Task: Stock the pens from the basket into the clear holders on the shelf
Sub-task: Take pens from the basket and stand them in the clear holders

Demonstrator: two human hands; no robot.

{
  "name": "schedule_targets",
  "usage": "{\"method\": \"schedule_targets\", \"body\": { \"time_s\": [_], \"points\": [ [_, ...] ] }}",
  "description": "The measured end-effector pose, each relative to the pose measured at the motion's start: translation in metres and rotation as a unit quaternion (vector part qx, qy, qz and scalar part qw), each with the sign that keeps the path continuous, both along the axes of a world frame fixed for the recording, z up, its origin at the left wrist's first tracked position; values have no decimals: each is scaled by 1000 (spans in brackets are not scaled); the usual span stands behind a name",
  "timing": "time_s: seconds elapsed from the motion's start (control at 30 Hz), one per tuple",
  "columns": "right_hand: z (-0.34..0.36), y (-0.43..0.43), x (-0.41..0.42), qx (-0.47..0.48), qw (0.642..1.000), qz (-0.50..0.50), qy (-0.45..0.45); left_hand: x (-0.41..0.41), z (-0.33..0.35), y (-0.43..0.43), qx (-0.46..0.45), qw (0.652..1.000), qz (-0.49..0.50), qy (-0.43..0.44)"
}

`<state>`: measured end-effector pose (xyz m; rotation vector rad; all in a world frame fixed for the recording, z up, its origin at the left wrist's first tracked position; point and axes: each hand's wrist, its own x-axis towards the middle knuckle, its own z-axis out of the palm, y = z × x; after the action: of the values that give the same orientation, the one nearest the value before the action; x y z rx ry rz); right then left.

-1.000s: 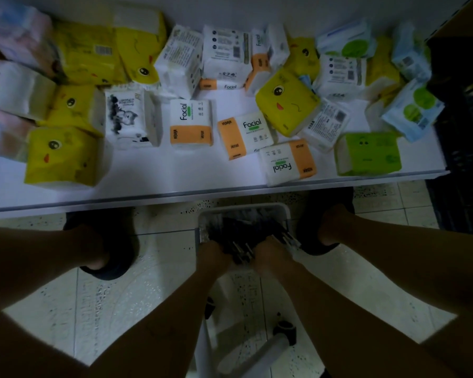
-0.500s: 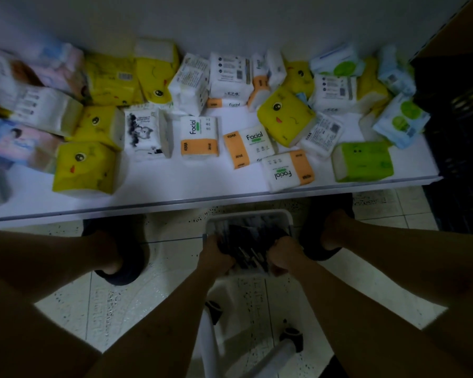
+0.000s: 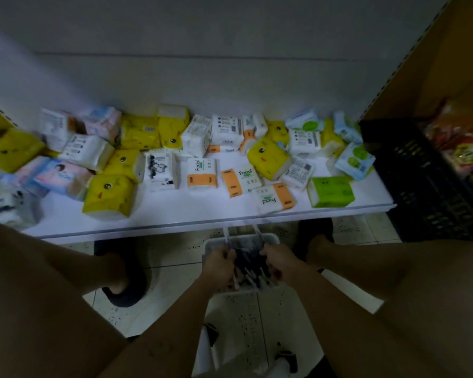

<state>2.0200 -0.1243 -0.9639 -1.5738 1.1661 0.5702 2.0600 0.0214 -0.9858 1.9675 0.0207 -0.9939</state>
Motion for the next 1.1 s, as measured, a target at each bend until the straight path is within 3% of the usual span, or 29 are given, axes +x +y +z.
{"method": "schedule_targets", "body": {
  "time_s": [0.23,0.33,0.5,0.7,0.83,1.1],
  "points": [
    [43,15,9,51,982,-69,-169,15,49,-4,-99,992,75,2],
    [61,23,17,82,974,-53,-206,26,70,-3,-137,985,97,-46],
    [82,38,28,12,965,-12,-260,42,96,1,-138,976,101,-137],
    [103,50,39,-89,915,67,-387,47,122,7,-162,953,116,-230],
    [125,54,49,-91,891,43,-443,53,143,11,-204,933,152,-257],
    [197,63,68,-152,807,22,-571,65,231,18,-285,873,152,-365]
  ]
}}
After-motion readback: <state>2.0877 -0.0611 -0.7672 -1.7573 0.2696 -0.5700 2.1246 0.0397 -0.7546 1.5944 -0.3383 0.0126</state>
